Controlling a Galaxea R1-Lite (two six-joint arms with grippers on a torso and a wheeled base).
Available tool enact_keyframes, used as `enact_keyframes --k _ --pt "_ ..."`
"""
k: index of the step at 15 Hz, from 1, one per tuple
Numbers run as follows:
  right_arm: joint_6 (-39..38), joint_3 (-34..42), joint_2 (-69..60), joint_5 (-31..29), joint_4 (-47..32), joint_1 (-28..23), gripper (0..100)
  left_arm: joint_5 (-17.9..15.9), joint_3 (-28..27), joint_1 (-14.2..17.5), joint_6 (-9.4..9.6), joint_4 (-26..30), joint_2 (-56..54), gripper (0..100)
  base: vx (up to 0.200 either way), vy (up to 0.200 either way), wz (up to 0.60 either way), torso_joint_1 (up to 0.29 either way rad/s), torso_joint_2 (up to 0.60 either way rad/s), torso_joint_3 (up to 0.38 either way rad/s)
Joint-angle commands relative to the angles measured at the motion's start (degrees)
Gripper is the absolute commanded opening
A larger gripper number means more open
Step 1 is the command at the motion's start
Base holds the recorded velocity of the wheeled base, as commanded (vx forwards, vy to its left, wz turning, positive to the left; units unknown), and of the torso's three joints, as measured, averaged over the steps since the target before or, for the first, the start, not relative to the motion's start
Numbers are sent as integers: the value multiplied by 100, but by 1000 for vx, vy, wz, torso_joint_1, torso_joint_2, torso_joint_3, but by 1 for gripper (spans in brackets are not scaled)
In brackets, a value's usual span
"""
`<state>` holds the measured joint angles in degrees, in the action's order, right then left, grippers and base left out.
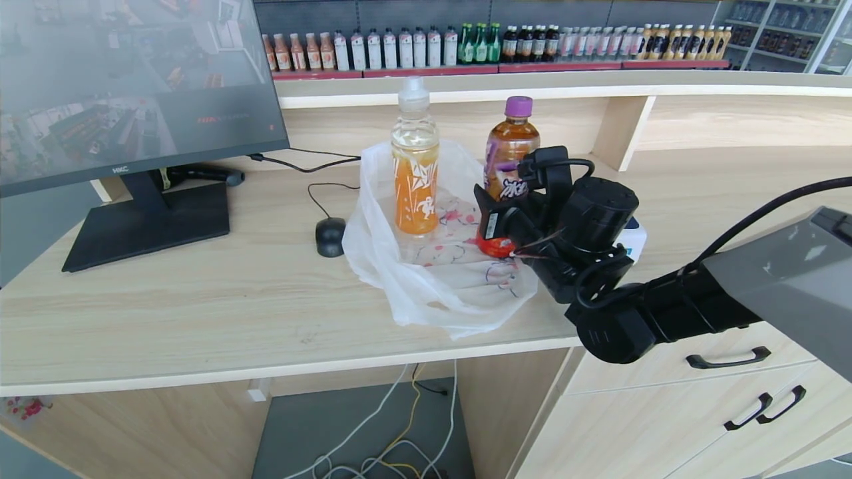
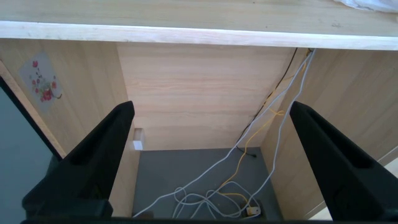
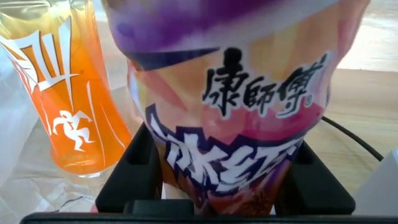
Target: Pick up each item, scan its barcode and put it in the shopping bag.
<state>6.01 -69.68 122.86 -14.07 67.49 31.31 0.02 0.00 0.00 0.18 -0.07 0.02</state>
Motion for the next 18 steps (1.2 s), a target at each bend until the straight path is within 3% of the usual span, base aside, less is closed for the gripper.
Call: enact_keyframes --k 1,12,13,18 --pt "-3 51 37 1 10 42 0 -2 0 0 -1 -1 -2 100 0 0 0 0 0 0" --pt "5 587 28 -237 564 315 0 6 0 9 -1 -1 -2 100 0 0 0 0 0 0" --pt "5 587 19 -237 564 315 100 -2 0 9 -1 -1 -2 100 0 0 0 0 0 0" --pt "14 622 -86 -228 581 324 100 6 0 0 8 -1 -2 100 0 0 0 0 0 0"
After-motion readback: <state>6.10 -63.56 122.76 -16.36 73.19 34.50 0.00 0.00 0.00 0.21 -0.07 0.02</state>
